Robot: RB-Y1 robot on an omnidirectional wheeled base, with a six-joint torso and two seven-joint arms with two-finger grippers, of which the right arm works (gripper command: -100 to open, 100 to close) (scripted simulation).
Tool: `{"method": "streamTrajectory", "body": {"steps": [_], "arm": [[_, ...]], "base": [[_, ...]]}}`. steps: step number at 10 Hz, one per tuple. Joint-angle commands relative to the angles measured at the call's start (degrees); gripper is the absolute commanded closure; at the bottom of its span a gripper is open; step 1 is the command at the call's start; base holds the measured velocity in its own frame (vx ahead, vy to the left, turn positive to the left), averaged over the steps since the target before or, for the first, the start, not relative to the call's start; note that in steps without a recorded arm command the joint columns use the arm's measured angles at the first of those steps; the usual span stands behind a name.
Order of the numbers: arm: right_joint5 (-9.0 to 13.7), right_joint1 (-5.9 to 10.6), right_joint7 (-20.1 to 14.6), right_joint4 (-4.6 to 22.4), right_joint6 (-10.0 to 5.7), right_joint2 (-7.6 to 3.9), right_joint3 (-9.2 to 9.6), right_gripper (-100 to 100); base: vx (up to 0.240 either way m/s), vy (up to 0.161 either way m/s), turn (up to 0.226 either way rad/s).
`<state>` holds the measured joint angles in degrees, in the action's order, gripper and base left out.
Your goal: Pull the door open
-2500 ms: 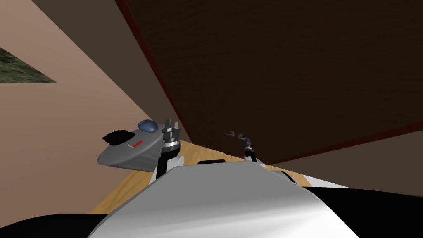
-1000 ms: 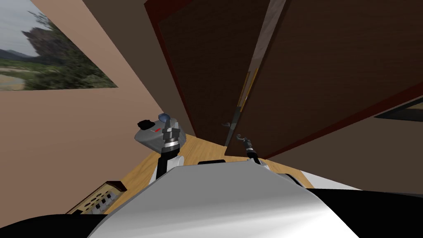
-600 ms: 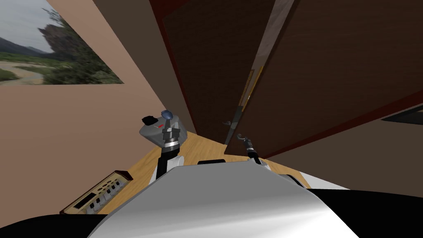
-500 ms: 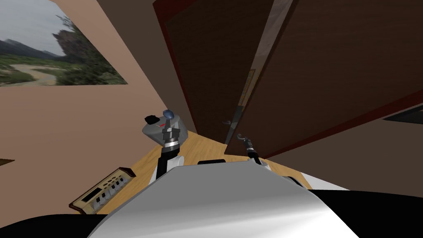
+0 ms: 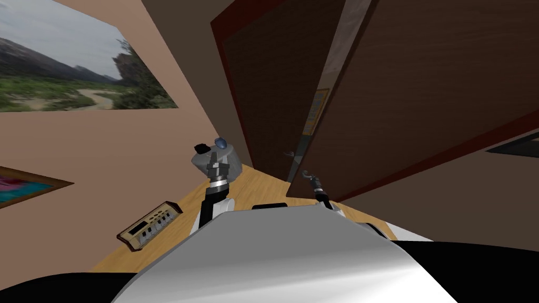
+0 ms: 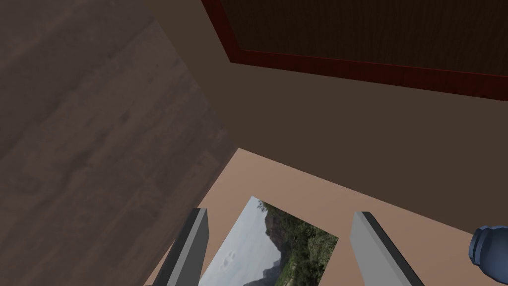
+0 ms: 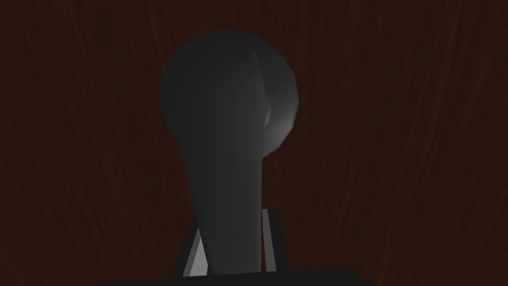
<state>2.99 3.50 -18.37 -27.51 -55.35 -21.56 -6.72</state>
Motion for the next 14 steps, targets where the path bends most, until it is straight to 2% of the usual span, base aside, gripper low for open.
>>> {"method": "streamTrajectory", "body": {"steps": [1,3,4,5,7,9,10,11,12,14], "arm": [[-0.4,1.05,-0.1,1.7,-0.77,0.58,0.48,100],[-2.1,1.23,-1.0,1.8,-1.39,0.74,0.23,100],[-2.1,1.23,-1.0,1.0,-1.39,0.74,0.23,100],[-2.1,1.23,-1.0,1.4,-1.39,0.74,0.23,100],[-3.8,1.39,-1.9,2.0,-1.97,0.91,-0.01,100],[-4.2,1.44,-2.1,2.1,-2.14,0.95,-0.09,100],[-3.8,1.31,-2.0,1.8,-1.72,0.45,-0.36,100],[-4.7,0.26,-3.2,1.8,-3.19,-0.17,0.53,100],[-4.9,0.03,-3.5,1.8,-3.59,-0.33,0.76,100],[-5.8,-1.01,-4.9,1.7,-5.35,-1.03,1.77,100]], "base": [[-0.056,-0.022,-0.006],[-0.160,-0.043,0.209],[-0.140,-0.062,0.057],[-0.055,-0.021,-0.018],[-0.180,-0.073,0.190],[-0.144,-0.039,0.062],[-0.080,-0.012,0.006],[-0.134,0.003,0.116],[-0.188,-0.028,0.086],[-0.207,-0.056,0.086]]}}
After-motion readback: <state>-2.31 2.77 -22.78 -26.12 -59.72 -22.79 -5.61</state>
